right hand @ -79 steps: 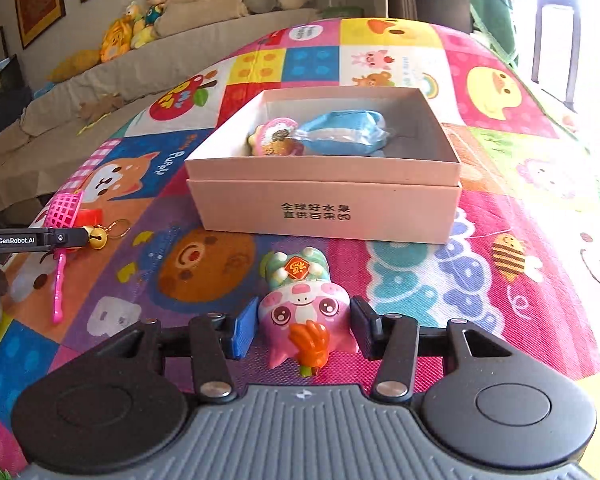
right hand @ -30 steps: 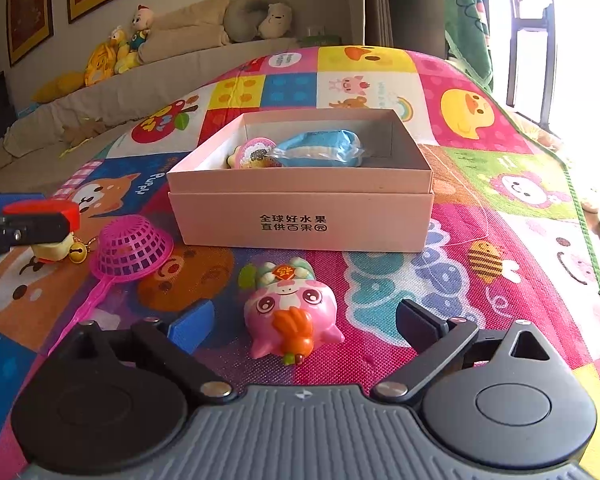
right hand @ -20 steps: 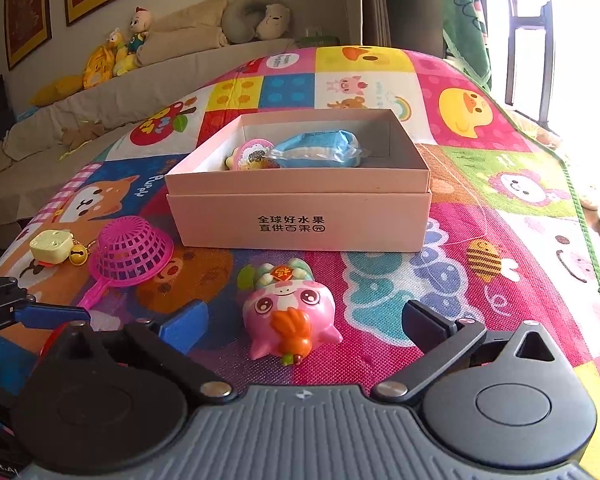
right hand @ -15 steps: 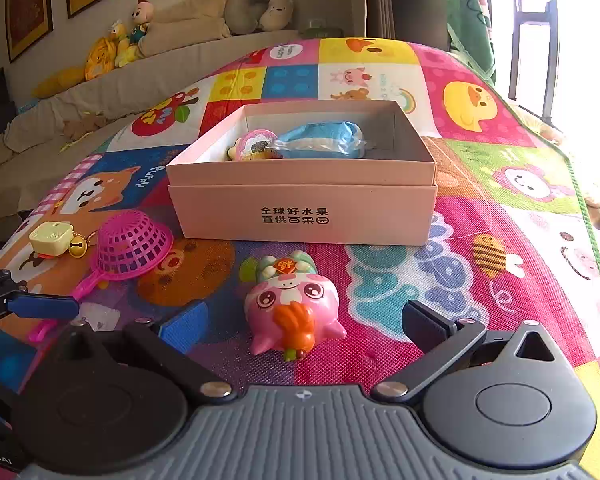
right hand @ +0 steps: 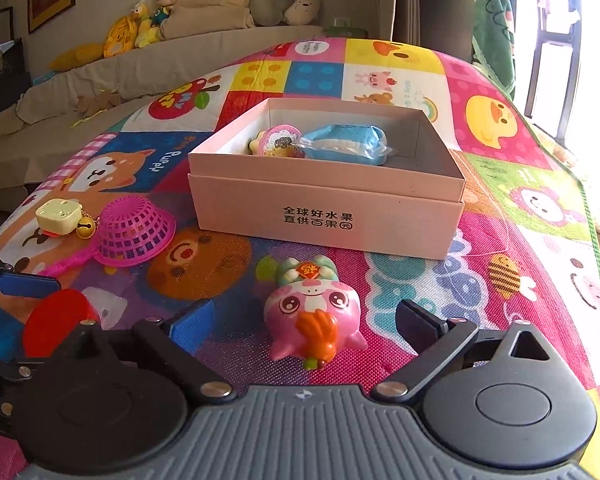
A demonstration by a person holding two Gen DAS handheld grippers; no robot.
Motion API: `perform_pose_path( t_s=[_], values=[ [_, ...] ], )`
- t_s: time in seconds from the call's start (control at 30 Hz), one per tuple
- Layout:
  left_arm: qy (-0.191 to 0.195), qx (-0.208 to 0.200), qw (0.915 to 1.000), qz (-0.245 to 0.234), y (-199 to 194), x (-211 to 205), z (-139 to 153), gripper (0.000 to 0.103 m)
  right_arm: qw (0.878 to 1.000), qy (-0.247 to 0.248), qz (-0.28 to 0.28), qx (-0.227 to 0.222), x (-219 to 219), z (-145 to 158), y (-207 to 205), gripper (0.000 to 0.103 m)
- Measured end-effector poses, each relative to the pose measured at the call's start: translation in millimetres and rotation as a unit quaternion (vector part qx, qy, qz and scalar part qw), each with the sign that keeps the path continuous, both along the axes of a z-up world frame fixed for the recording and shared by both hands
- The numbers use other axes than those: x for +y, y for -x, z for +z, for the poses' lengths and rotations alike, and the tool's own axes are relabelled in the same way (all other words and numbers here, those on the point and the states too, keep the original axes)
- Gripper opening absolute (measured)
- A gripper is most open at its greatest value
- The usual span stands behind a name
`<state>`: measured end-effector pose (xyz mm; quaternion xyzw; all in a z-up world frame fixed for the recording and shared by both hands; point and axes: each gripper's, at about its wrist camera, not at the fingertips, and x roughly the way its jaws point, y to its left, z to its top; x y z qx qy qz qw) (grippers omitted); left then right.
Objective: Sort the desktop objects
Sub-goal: 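Carry the red toy with the left tool while the right carries the pig over the box, then release the red toy into the box with the left tool while the right releases the pig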
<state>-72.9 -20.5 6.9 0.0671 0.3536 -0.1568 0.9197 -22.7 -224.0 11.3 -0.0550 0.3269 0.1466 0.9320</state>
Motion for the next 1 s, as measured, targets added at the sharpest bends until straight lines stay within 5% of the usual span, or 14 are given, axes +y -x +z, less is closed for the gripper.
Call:
perform_pose_path(
  t_s=[0.2, 0.33, 0.53, 0.63, 0.73, 0.87, 1.0],
  values=[
    [-0.002, -0.002, 1.0, -0.002, 3, -4, 5, 0.069, 0.999, -0.002, 0.008, 0.04, 1, 5, -11, 0.049],
    [0.016, -0.025, 0.9995, -0.011, 0, -7, 30, 0.069, 0.999, -0.023, 0.033, 0.027, -11, 39, 6, 0.048],
    [0.011, -0.128, 0.9913, -0.031, -33, -31, 89, 0.069, 0.992, -0.073, 0.034, -0.094, -48, 148, 28, 0.048],
    [0.003, -0.162, 0.9863, -0.027, -67, -49, 106, 0.069, 0.988, -0.072, 0.014, -0.138, -59, 179, 22, 0.048],
    [0.011, -0.179, 0.9838, -0.006, -107, -63, 110, 0.07, 0.987, -0.07, -0.005, -0.146, -65, 185, 7, 0.048],
    [0.051, -0.133, 0.9888, 0.044, -150, -58, 100, 0.079, 0.991, -0.068, -0.013, -0.114, -64, 177, -20, 0.048],
    [0.053, -0.122, 0.9892, 0.063, -132, -29, 82, 0.094, 0.993, -0.052, -0.038, -0.095, -68, 162, -43, 0.048]
  ],
)
